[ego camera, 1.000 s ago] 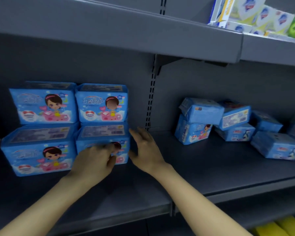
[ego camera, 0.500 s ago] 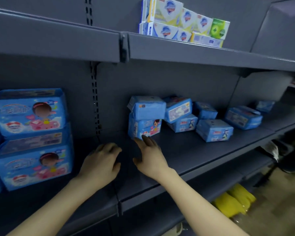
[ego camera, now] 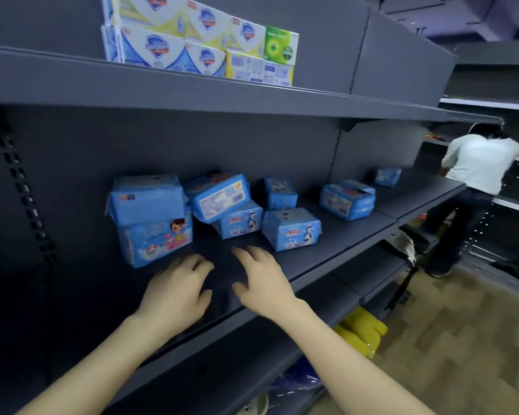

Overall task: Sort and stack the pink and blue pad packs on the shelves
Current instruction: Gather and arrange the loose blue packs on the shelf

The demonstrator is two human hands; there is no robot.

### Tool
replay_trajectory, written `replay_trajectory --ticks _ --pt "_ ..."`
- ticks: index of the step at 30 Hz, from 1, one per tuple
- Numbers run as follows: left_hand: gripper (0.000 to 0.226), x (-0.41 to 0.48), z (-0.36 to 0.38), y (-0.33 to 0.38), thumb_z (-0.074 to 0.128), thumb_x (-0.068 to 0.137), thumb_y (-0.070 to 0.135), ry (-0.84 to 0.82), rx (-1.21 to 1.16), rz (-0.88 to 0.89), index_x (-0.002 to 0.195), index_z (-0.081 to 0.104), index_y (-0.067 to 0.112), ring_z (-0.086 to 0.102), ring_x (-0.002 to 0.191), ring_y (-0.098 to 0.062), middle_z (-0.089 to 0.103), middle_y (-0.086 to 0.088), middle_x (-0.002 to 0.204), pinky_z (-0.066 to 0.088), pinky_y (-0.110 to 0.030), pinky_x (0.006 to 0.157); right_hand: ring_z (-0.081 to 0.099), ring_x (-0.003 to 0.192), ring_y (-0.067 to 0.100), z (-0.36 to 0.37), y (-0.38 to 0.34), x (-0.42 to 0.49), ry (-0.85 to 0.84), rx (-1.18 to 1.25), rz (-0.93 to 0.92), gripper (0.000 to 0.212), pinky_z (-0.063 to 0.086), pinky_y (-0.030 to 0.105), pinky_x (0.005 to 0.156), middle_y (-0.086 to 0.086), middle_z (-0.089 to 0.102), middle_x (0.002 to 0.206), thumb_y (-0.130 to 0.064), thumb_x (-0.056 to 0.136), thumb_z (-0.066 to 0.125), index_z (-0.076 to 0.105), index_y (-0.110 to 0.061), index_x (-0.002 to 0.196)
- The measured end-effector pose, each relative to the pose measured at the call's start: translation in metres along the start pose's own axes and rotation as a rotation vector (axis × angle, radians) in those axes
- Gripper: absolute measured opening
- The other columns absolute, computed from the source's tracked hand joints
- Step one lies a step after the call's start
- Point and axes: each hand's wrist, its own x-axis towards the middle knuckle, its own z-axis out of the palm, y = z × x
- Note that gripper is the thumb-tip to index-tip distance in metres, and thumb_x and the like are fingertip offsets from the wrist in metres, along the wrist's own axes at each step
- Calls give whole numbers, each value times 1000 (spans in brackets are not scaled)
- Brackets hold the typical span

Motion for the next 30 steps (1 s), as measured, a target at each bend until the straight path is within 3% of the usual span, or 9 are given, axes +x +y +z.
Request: replay_trajectory --ticks 13,30 --pt "45 67 33 76 47 92 36 1 -16 47 135 41 25 39 124 -13 40 8 137 41 -24 90 31 128 29 -28 101 4 -15 -3 62 64 32 41 105 10 35 141 -21 87 55 26 -19 144" --pt "47 100 31 61 48 93 36 -23 -70 61 137 39 23 38 125 -13 38 9 139 40 -25 92 32 127 31 -32 99 33 1 11 72 61 36 39 101 12 35 140 -20 86 56 30 -18 142"
